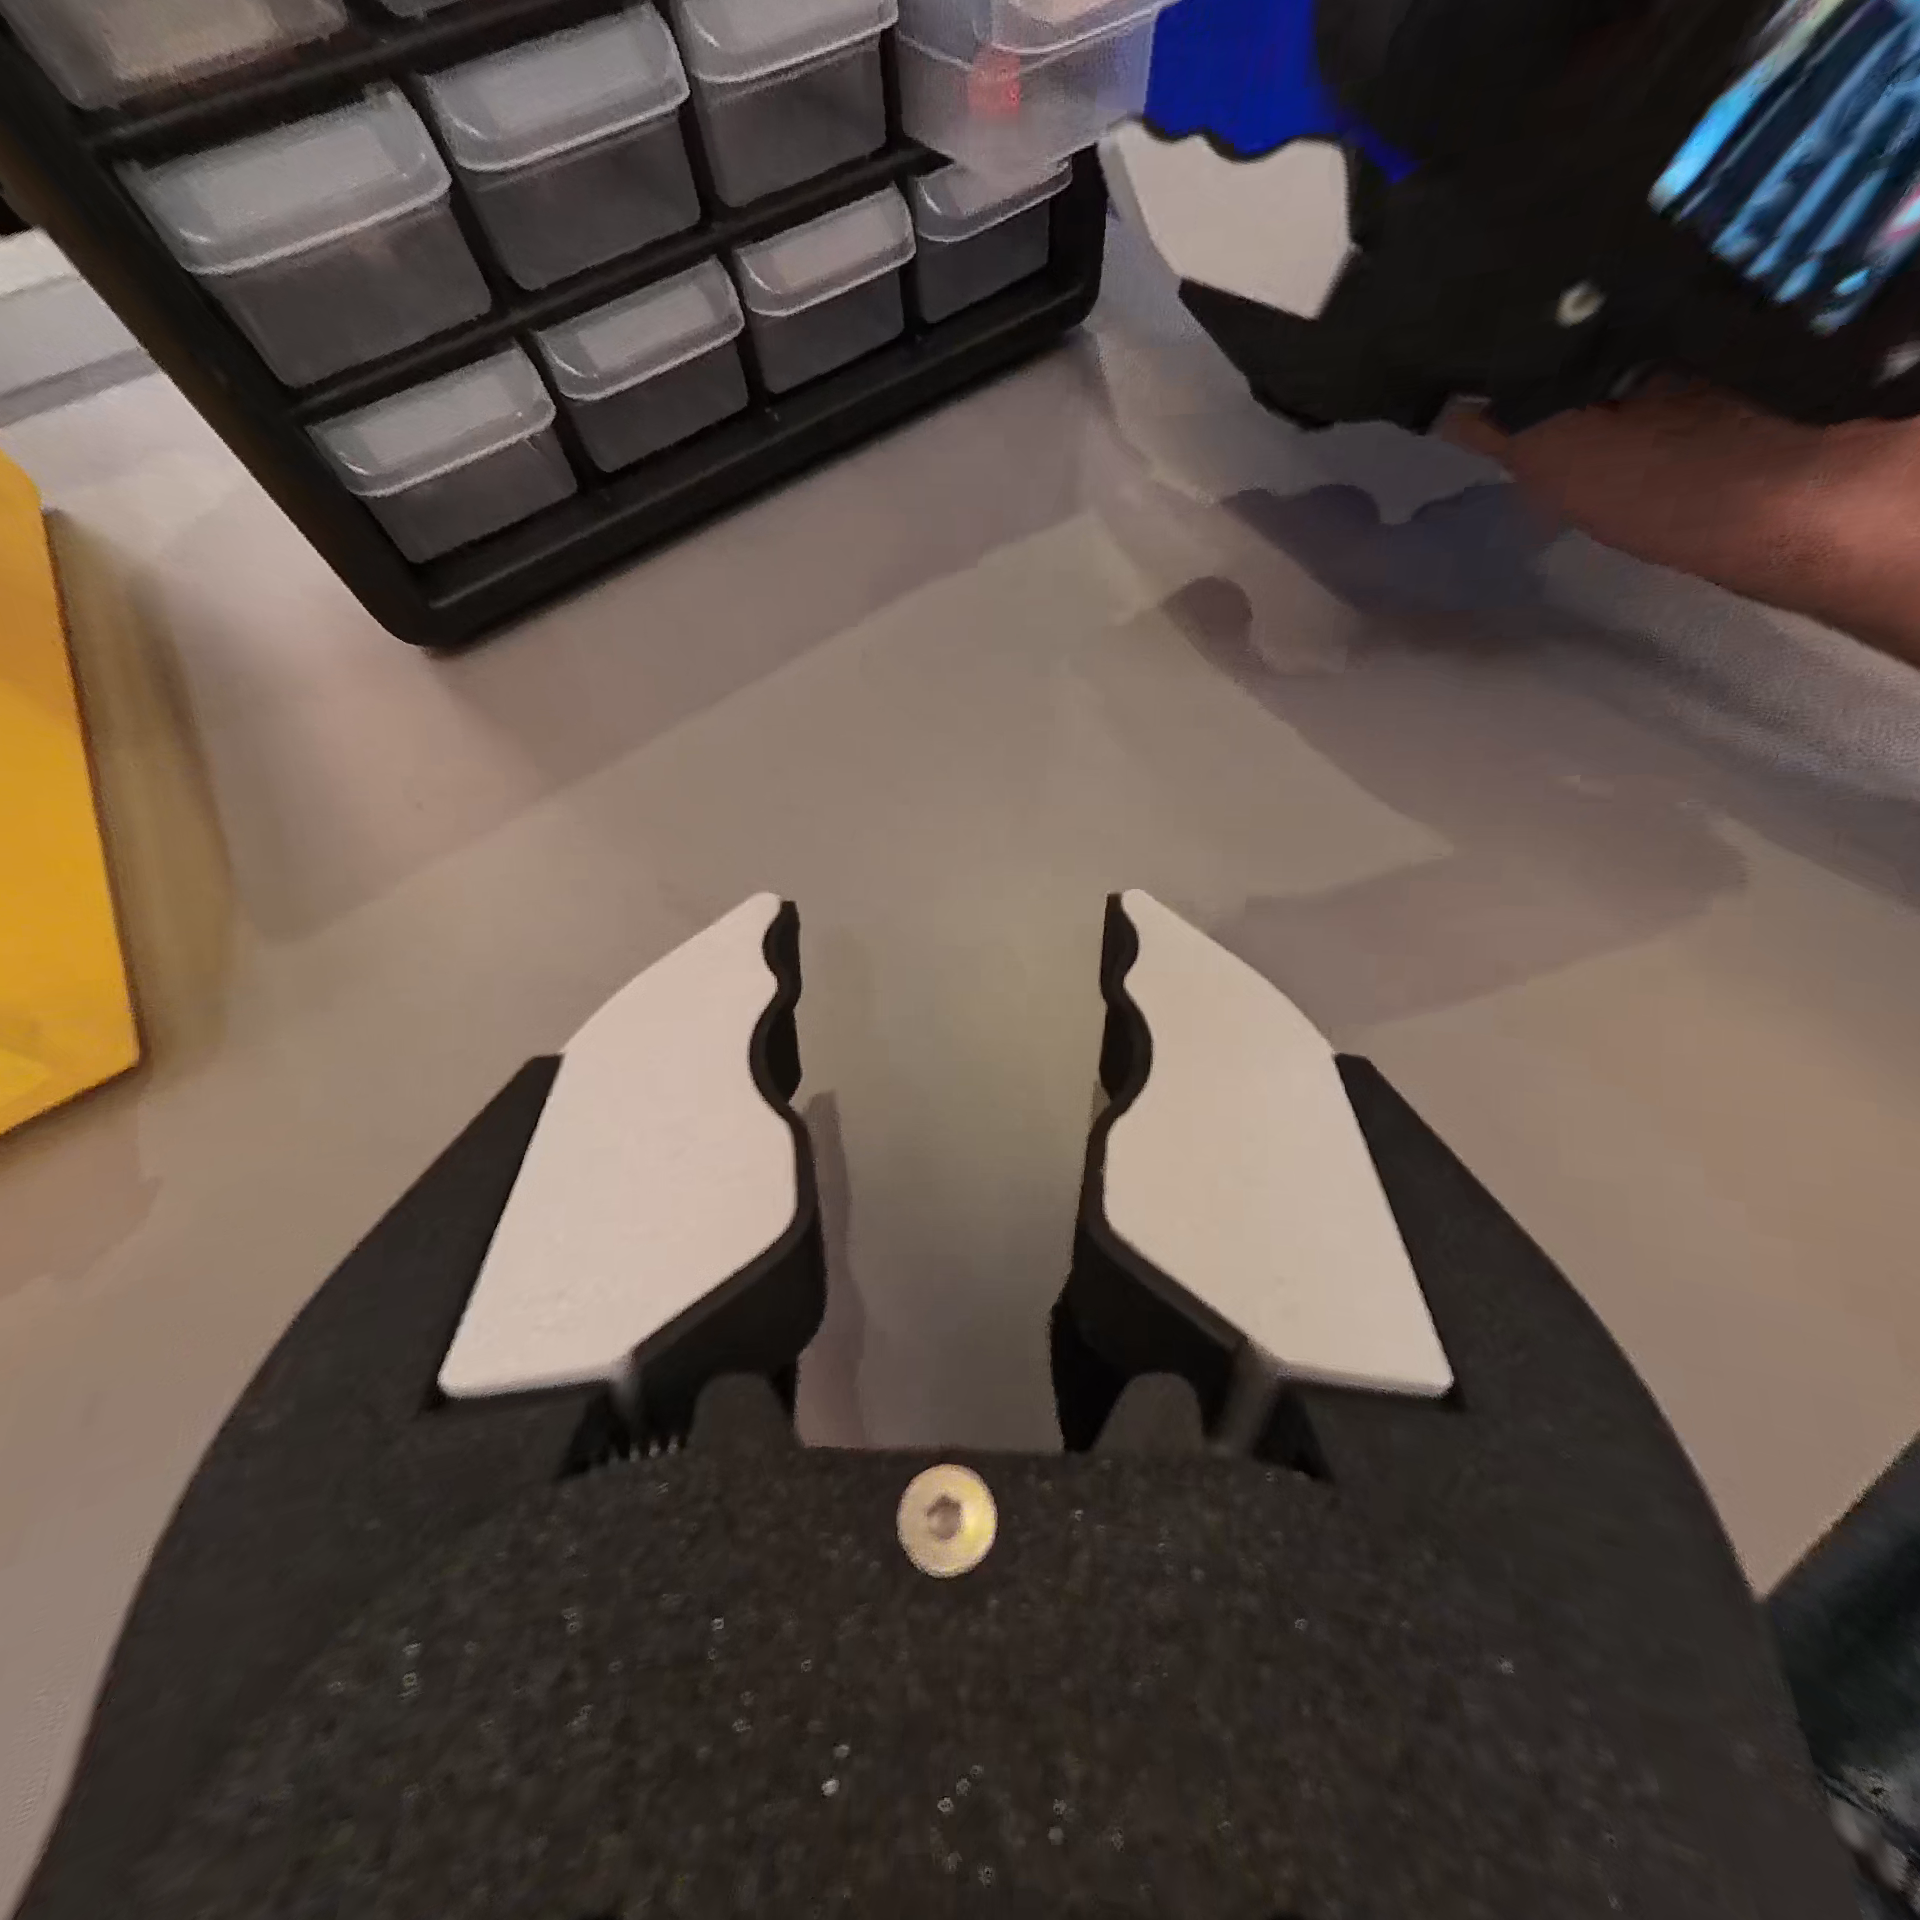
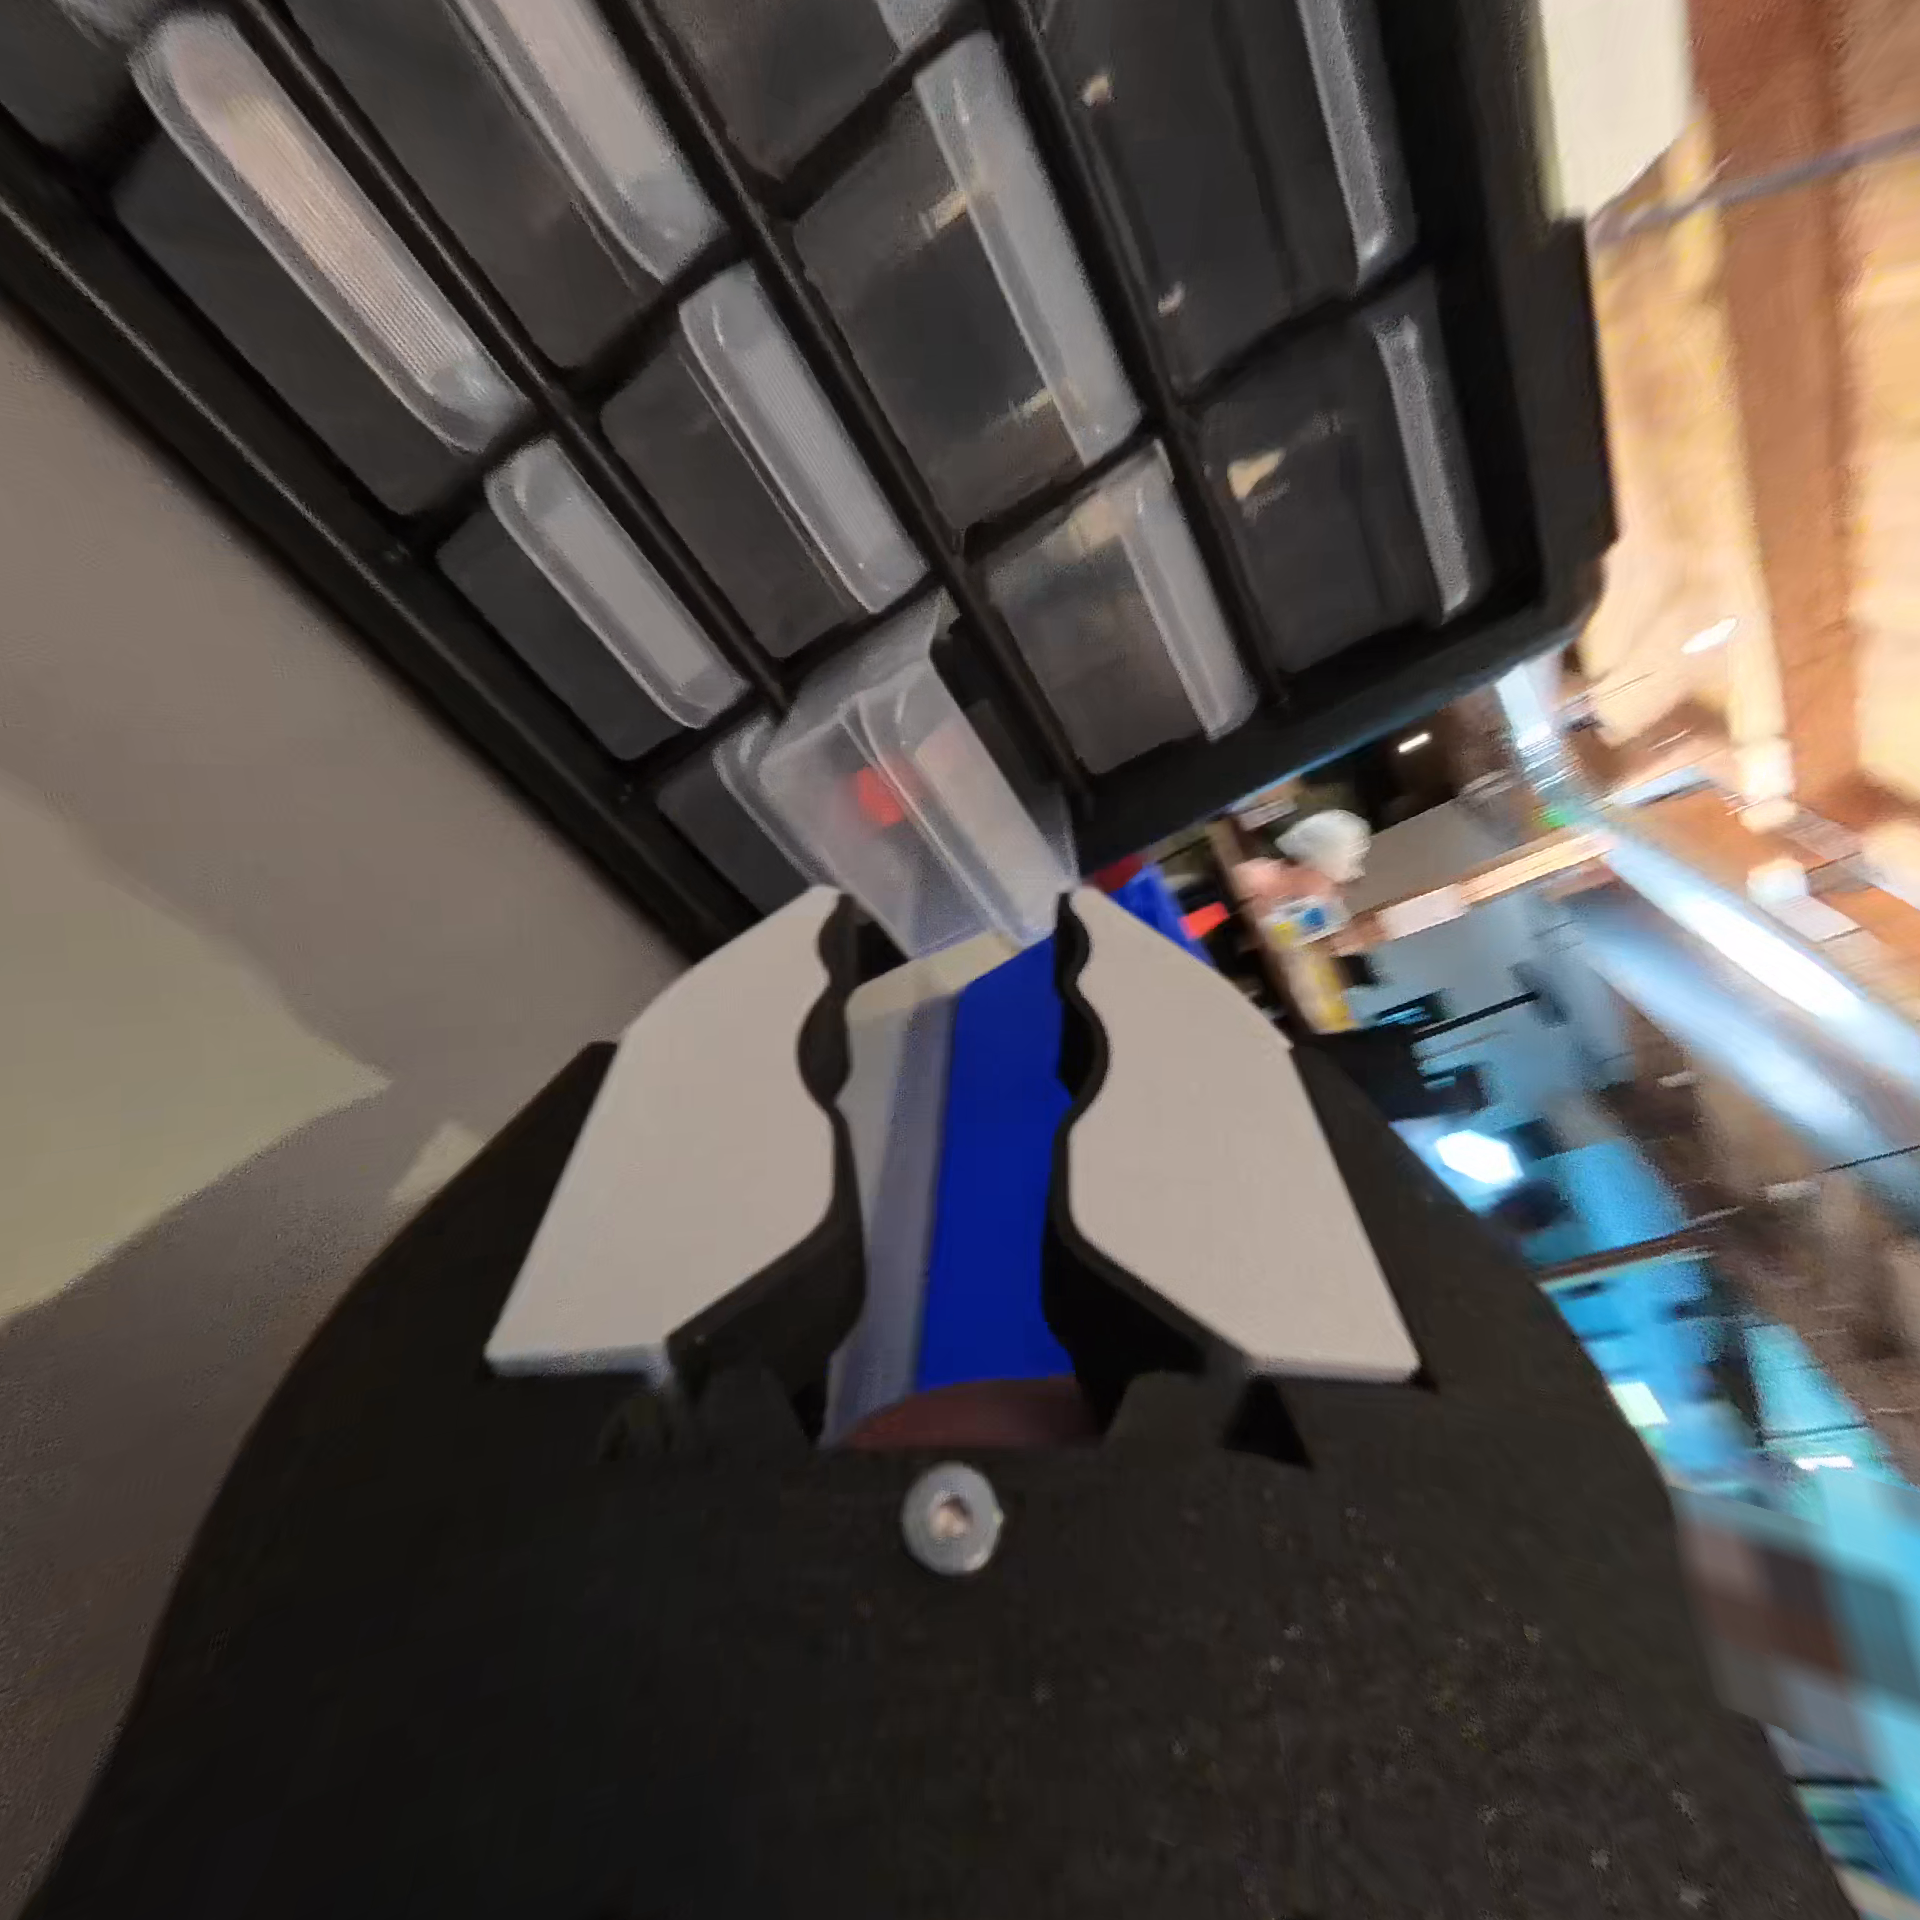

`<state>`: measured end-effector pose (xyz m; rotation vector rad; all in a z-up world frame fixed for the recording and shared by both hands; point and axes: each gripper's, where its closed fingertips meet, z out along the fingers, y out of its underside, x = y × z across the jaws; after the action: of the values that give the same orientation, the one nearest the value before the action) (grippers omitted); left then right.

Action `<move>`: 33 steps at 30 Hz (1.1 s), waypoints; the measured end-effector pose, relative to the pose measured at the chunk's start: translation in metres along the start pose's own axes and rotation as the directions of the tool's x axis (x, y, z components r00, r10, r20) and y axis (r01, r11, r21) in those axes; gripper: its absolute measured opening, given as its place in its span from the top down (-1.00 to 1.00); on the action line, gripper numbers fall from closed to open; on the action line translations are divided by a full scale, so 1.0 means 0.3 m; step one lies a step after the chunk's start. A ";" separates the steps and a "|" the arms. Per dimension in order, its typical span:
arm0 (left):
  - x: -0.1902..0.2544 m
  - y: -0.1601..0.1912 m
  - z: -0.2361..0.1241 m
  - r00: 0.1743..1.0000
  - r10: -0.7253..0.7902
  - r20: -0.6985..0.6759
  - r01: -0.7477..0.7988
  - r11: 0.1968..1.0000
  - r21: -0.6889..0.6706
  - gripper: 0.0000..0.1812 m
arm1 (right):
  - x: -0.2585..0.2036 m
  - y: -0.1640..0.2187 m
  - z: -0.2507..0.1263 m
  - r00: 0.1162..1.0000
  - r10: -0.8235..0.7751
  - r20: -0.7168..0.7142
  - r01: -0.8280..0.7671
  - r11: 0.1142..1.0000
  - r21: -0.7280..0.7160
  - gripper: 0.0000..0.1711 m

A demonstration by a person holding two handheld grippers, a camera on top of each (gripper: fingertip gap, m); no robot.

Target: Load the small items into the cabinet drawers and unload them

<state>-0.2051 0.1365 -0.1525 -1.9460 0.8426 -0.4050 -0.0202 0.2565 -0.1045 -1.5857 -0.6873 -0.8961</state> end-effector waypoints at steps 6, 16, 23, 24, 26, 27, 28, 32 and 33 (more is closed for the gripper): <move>-0.008 -0.005 -0.003 0.993 -0.109 -0.050 0.110 0.994 0.006 0.39 | -0.062 -0.033 -0.056 0.731 0.642 0.231 -0.624 0.766 -0.153 0.14; -0.018 0.000 -0.003 0.950 -0.280 -0.138 0.280 0.960 -0.018 0.39 | -0.078 0.028 0.144 0.601 0.795 0.084 -0.741 0.593 -0.316 0.20; -0.034 0.039 0.019 0.929 -0.346 -0.134 0.333 0.937 -0.105 0.36 | -0.081 0.032 0.034 0.579 0.808 0.108 -0.751 0.580 -0.315 0.27; -0.030 0.045 0.027 0.924 -0.354 -0.143 0.338 0.932 -0.130 0.35 | -0.080 0.033 0.012 0.578 0.809 0.107 -0.751 0.579 -0.318 0.27; -0.020 0.037 0.048 0.915 -0.368 -0.166 0.342 0.925 -0.165 0.39 | -0.080 0.037 -0.030 0.567 0.816 0.108 -0.757 0.569 -0.321 0.27; 0.000 0.019 0.057 0.909 -0.361 -0.208 0.326 0.927 -0.184 0.41 | -0.082 0.039 -0.045 0.567 0.817 0.110 -0.757 0.569 -0.321 0.27; 0.026 -0.011 0.065 0.904 -0.335 -0.265 0.288 0.936 -0.201 0.43 | -0.083 0.042 -0.056 0.566 0.817 0.111 -0.758 0.569 -0.319 0.27; 0.051 -0.275 0.103 0.940 0.003 -0.341 -0.045 0.992 -0.117 0.49 | -0.095 0.059 -0.071 0.562 0.818 0.120 -0.755 0.567 -0.330 0.27; 0.064 -0.372 0.111 0.929 0.107 -0.354 -0.138 0.988 -0.063 0.52 | -0.099 0.063 -0.072 0.557 0.821 0.123 -0.755 0.562 -0.337 0.27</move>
<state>-0.1284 0.1797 -0.0741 -1.9156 1.2229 -0.6622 -0.0245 0.2325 -0.1378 -1.9979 0.0489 -0.0582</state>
